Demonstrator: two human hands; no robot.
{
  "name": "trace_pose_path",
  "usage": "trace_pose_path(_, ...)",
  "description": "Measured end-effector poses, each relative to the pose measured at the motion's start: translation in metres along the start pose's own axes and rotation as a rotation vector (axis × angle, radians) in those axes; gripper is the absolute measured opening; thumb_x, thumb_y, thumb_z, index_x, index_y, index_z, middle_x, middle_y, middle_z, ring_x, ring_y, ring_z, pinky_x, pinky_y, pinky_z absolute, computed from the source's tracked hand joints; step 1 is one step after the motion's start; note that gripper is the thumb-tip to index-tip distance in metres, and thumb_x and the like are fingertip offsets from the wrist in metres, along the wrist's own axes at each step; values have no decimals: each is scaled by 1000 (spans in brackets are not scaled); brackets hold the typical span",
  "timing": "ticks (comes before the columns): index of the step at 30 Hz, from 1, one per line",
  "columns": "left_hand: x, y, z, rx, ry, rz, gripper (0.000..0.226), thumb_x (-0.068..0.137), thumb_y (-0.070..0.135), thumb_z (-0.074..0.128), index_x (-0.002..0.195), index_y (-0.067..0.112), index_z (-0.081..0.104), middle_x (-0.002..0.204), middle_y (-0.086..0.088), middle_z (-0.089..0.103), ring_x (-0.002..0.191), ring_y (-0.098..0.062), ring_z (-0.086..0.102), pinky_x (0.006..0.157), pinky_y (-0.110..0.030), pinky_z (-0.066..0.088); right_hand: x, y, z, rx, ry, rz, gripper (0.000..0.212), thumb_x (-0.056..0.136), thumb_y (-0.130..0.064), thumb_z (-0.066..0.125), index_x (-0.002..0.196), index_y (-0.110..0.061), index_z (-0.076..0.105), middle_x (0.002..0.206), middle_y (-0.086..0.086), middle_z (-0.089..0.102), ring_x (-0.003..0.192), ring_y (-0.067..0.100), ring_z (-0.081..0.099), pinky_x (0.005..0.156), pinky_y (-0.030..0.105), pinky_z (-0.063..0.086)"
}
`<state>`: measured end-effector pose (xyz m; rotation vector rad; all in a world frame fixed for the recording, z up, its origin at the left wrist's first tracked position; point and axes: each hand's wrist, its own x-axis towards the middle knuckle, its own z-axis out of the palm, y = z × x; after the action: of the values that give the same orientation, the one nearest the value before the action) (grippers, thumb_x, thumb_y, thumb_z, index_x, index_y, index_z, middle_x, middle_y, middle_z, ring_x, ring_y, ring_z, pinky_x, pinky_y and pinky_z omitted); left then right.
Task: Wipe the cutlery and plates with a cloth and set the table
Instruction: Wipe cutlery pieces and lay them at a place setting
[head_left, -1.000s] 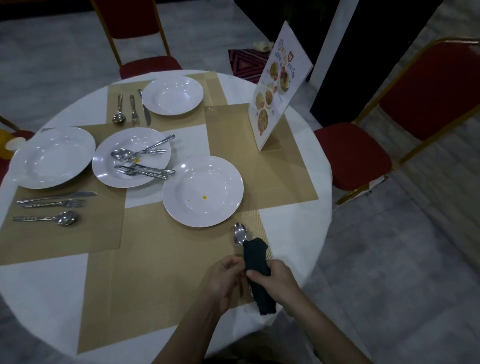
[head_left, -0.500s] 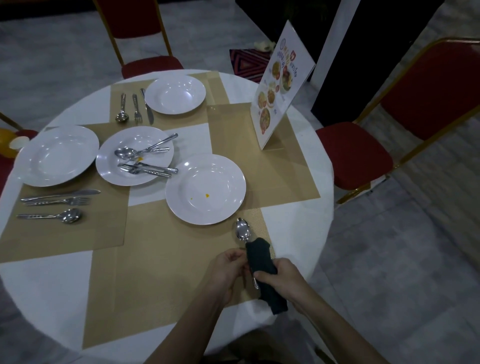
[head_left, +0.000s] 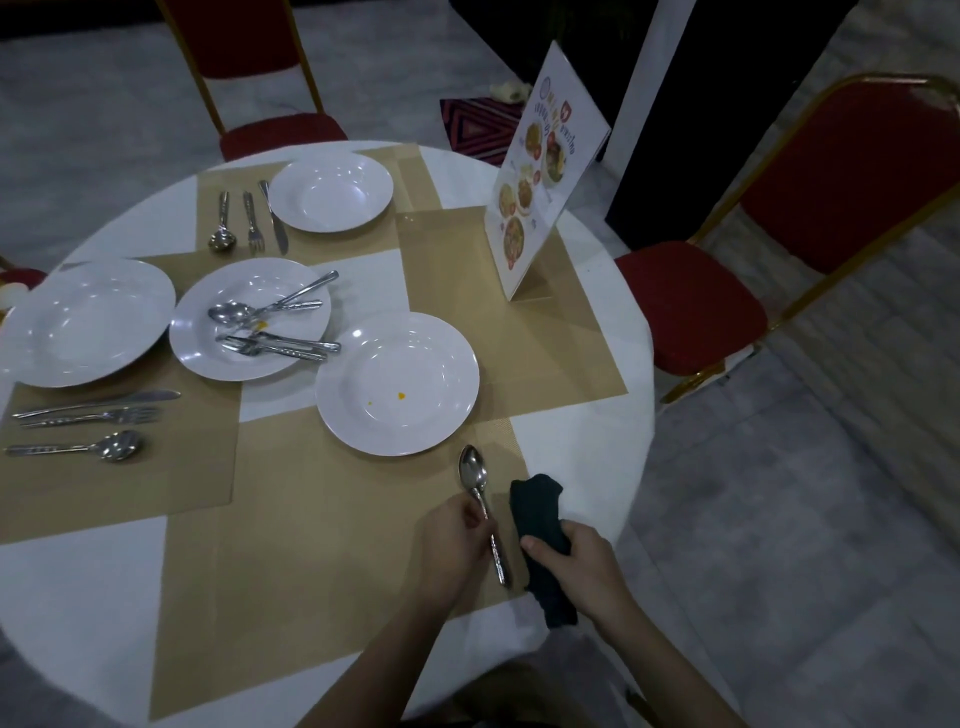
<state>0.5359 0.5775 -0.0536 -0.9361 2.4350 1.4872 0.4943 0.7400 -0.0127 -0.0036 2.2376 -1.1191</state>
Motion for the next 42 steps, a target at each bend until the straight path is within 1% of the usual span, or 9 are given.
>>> trace_pose_path(5,3,2,-1,136,21,108,14,82,21,66,72,21,57,64,10,59,60,-6,56,55,-22,40,7,-6,4,24,35,1,26,85,-32,72,97,-11,64,89,3,70,79,13,68,71,33,58)
trace_pose_path(8,5,-1,-4,176,4,160,15,86,21,60,72,16,59,65,8,60,60,-6,54,58,-25,42,8,-13,5,93,70,-8,33,86,-33,70,112,-18,55,101,-1,67,88,12,67,75,29,58)
trace_pose_path(12,3,-11,-28,171,-27,152,15,86,20,56,71,18,57,63,8,60,60,-10,56,58,-26,44,11,-33,10,143,63,-66,18,91,-29,64,104,-18,58,95,1,69,79,6,67,66,20,55)
trace_pose_path(23,25,-41,-200,-124,193,5,19,93,13,56,79,2,63,65,-4,65,51,-11,59,53,-30,50,34,-151,104,293,-191,-118,13,95,-25,59,101,-15,64,91,-2,70,75,0,67,62,13,49)
trace_pose_path(27,56,-49,-243,-74,210,1,18,92,15,57,77,6,61,64,0,65,55,-12,60,59,-34,52,51,-188,139,306,-236,-81,17,95,-27,59,104,-14,63,96,5,72,85,17,69,68,24,54)
trace_pose_path(30,88,-42,-264,66,226,87,13,89,18,57,79,13,62,73,0,66,67,-16,62,63,-29,49,66,-206,154,298,-210,-67,19,94,-29,60,104,-14,63,95,6,72,84,21,70,74,35,57)
trace_pose_path(33,126,-32,-274,211,217,209,14,90,12,55,100,6,63,100,-7,61,86,-20,58,67,-22,37,78,-214,163,309,-169,-35,19,94,-33,60,104,-18,62,94,5,72,83,23,71,75,41,59)
trace_pose_path(36,158,-29,-270,384,162,335,31,86,8,57,117,8,60,114,-11,51,101,-25,52,81,-33,46,86,-212,168,302,-104,-6,21,93,-36,60,106,-20,63,97,3,72,86,23,70,81,48,58)
trace_pose_path(42,174,-34,-252,684,201,593,29,62,-1,76,85,11,65,78,-9,54,66,-28,56,51,-30,37,85,-207,171,325,-31,44,21,93,-33,59,106,-18,63,96,4,72,84,23,71,78,44,59)
